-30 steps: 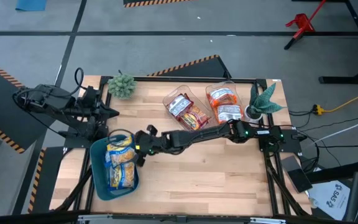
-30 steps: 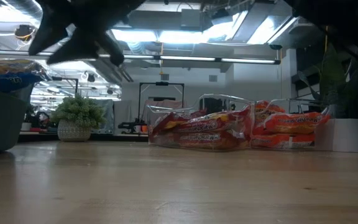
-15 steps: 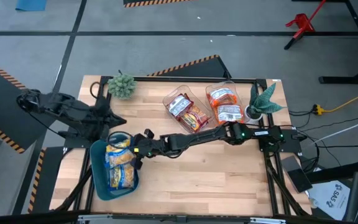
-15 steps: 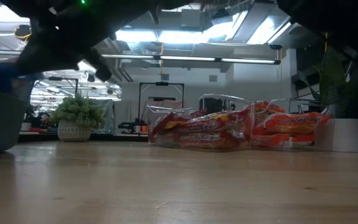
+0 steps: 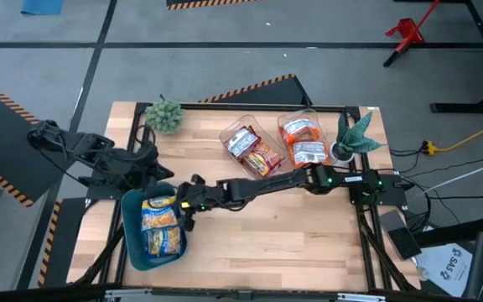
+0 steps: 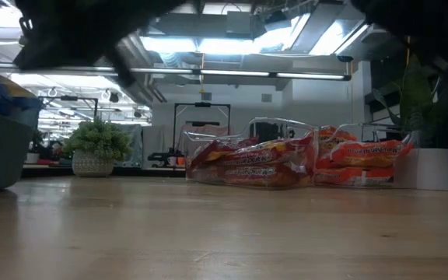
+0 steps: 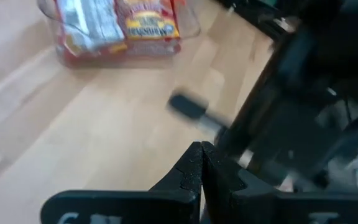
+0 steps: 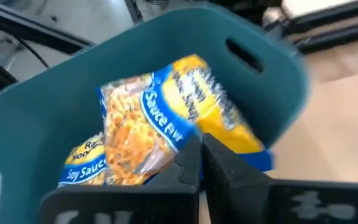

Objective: Sort Maruchan noodles
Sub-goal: Put the blue noodle pack into the blue bin, then return to Home Position

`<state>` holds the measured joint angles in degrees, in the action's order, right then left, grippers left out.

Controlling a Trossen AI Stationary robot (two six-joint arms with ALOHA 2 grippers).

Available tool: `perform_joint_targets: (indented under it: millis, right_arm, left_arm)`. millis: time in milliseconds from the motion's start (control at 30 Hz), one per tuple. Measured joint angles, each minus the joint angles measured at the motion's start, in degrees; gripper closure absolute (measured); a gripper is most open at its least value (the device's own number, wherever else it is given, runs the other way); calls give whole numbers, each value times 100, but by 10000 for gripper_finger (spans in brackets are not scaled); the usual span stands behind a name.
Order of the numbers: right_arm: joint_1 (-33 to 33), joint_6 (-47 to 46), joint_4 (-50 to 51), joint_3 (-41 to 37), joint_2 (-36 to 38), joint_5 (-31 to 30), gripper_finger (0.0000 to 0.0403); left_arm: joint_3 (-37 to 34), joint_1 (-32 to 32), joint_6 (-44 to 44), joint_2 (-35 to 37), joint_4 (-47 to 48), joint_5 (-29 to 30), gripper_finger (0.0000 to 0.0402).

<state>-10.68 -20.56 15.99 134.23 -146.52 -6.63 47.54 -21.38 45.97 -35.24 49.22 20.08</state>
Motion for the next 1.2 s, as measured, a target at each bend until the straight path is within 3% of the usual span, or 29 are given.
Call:
perform_joint_targets:
  millis: [67, 267, 500, 633, 800, 967, 1200]
  right_arm:
    - [-55, 162, 483, 0, 316, -259, 401]
    - [-346, 425, 2150, 22, 1272, -1855, 401]
    - [-964, 288, 3400, 28, 2213, -3710, 401]
    - [-1247, 111, 3779, -2, 2370, -4427, 401]
    - [-1388, -41, 3842, 15, 2501, -4890, 401]
    - [-1327, -163, 3873, 0, 2453, -4519, 401]
    - [-1329, -314, 3908, 2, 2455, -4479, 401]
  left_arm:
    - [-22, -76, 77, 0, 1, -109, 401]
    - [-23, -446, 443, -82, 13, -119, 401]
    - [-425, -1142, 734, -854, -701, -173, 401]
    - [-629, -1500, 1067, -1521, -917, -388, 401]
    - [-631, -1860, 1531, -2134, -925, -490, 401]
    - [-631, -1944, 2036, -2415, -307, -444, 401]
    - [-629, -1943, 2606, -2440, 650, -68, 401]
